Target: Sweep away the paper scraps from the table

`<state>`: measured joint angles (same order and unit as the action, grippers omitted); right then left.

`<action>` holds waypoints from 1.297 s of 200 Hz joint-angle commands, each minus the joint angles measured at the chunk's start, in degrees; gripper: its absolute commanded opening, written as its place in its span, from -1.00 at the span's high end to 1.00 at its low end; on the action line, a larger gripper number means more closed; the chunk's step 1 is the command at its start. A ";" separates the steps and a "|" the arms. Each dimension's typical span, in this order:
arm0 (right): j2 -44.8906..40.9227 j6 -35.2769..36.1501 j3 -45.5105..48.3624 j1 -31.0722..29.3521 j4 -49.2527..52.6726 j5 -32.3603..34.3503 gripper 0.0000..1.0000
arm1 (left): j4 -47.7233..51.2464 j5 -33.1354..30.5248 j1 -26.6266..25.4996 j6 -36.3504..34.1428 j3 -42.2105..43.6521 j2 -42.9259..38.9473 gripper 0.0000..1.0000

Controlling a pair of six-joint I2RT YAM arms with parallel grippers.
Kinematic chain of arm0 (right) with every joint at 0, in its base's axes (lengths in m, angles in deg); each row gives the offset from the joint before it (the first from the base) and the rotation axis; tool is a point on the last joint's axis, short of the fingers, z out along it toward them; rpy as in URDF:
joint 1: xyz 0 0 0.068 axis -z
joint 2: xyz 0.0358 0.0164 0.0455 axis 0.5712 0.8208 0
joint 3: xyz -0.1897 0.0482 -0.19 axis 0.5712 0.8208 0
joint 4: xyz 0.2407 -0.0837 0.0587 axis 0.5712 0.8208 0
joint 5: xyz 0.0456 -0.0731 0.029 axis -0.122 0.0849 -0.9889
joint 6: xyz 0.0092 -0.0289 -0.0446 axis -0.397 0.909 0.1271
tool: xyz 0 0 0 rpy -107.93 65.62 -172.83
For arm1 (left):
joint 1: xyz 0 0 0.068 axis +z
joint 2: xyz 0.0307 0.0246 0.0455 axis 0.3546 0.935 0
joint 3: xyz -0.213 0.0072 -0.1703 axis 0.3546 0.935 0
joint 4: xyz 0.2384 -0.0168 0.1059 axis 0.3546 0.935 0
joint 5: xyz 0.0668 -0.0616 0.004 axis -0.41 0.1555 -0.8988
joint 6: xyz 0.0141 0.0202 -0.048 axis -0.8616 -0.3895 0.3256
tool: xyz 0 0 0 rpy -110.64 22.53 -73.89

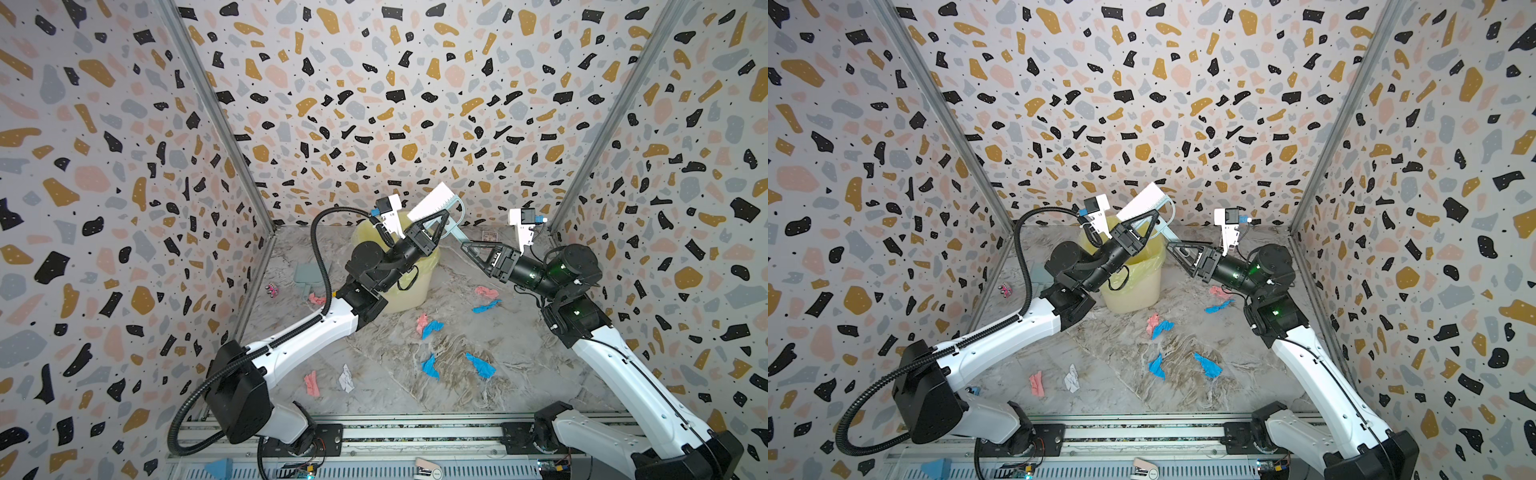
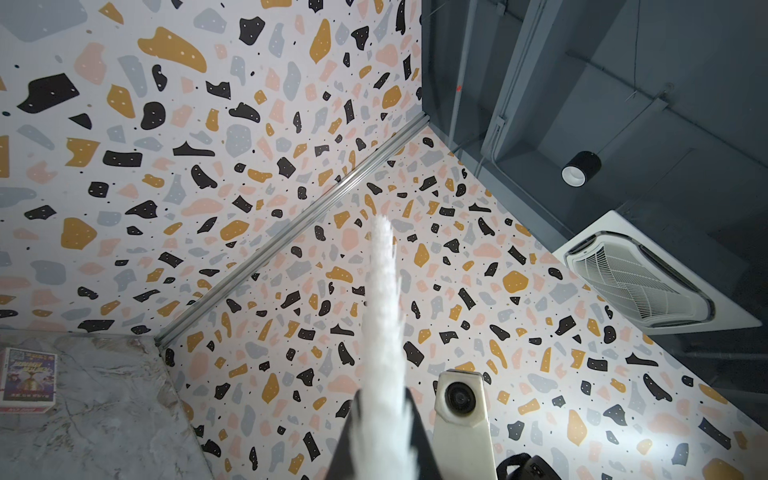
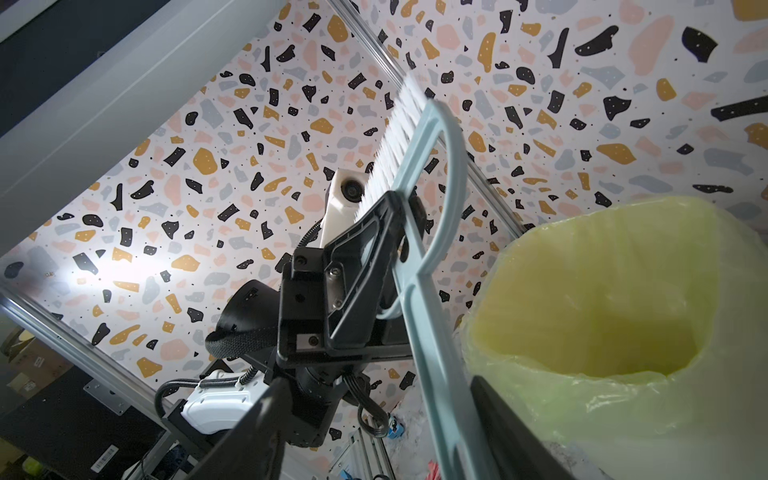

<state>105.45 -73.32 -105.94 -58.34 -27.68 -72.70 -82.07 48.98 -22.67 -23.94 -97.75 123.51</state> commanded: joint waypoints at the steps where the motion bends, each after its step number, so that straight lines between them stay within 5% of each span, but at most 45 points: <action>1: -0.44 -2.05 0.35 0.22 -4.65 -0.75 -0.20 | -5.01 -0.68 -0.21 0.39 -1.01 -0.17 1.00; 50: -1.29 -3.71 1.64 0.39 -7.17 0.45 0.14 | -6.29 -1.80 -0.19 0.36 0.06 -0.68 1.00; 195: -0.98 -6.40 2.90 0.92 -10.62 -0.63 0.62 | -4.87 -3.73 -0.21 -1.28 2.50 -2.92 1.00; 234: -0.50 -6.69 2.91 0.92 -10.63 -1.11 0.99 | -4.74 -3.54 -0.16 -1.27 2.99 -2.85 1.00; 259: -0.43 -6.66 2.99 0.92 -9.84 -1.23 1.00 | -4.45 -3.38 -0.16 -1.19 2.97 -2.64 1.00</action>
<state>105.67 -80.40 -102.53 -57.49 -35.70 -73.09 -85.17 45.92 -22.96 -23.44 -95.26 121.48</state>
